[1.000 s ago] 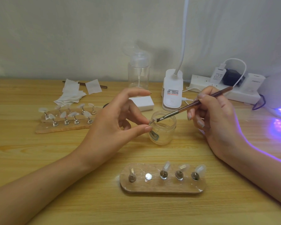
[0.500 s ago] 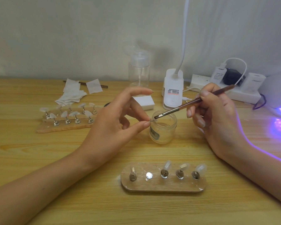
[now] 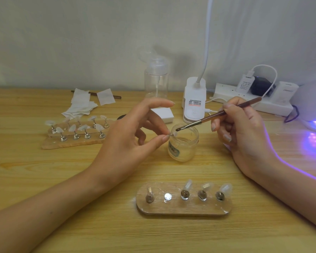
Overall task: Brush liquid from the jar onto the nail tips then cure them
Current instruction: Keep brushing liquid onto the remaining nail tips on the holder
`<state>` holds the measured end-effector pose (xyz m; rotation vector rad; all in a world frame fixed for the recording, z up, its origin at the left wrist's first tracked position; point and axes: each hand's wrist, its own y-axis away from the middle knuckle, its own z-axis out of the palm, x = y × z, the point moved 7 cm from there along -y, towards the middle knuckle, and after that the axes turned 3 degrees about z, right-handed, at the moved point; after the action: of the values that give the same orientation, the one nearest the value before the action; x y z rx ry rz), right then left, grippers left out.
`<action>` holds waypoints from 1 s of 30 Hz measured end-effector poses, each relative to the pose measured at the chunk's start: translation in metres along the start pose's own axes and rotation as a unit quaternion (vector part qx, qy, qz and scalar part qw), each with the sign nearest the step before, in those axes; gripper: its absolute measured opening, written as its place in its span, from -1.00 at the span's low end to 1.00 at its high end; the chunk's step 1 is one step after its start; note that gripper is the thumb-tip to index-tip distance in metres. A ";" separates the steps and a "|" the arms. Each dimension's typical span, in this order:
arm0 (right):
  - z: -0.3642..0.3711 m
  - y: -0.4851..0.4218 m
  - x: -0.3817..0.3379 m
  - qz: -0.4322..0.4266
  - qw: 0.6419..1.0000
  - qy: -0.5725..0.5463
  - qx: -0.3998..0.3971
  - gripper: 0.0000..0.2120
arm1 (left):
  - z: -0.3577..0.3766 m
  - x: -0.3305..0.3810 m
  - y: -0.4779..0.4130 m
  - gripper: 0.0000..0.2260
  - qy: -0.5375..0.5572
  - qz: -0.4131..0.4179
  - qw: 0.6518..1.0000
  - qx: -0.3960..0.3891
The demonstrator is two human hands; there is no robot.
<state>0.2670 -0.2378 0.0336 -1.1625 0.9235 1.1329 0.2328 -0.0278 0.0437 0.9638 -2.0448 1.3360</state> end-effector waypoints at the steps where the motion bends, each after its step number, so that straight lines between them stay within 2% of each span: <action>1: 0.001 0.000 -0.001 -0.007 1.000 -0.009 -0.008 -0.74 | 0.000 0.001 0.000 -0.57 -0.002 0.002 1.000 0.000; 4: 0.008 0.002 -0.004 -0.024 0.999 -0.012 -0.046 -0.80 | 0.000 0.002 -0.001 -0.57 -0.007 0.007 1.000 0.000; 9: 0.002 0.000 0.001 0.005 1.000 -0.008 -0.007 -0.74 | 0.001 0.002 -0.001 -0.58 -0.010 0.011 1.000 0.002; 13: 0.008 0.001 -0.002 -0.017 0.999 -0.014 -0.042 -0.78 | 0.000 0.001 -0.001 -0.57 -0.012 0.012 1.000 0.004; 17: 0.001 0.000 0.001 -0.003 1.000 0.005 -0.005 -0.74 | 0.000 0.002 -0.001 -0.58 -0.009 0.012 1.000 0.006; 21: 0.006 0.002 -0.005 -0.033 0.999 -0.014 -0.037 -0.82 | 0.000 0.002 -0.001 -0.58 -0.009 0.010 1.000 0.007; 27: 0.001 0.000 0.000 -0.007 1.000 -0.001 -0.011 -0.76 | 0.000 0.002 -0.001 -0.59 -0.009 0.007 1.000 0.007; 30: 0.005 0.001 -0.004 -0.030 0.999 -0.015 -0.041 -0.82 | 0.000 0.002 0.000 -0.57 -0.008 0.006 1.000 0.007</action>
<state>0.2656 -0.2332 0.0383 -1.2281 0.8197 1.1455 0.2320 -0.0280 0.0454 0.9722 -2.0598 1.3543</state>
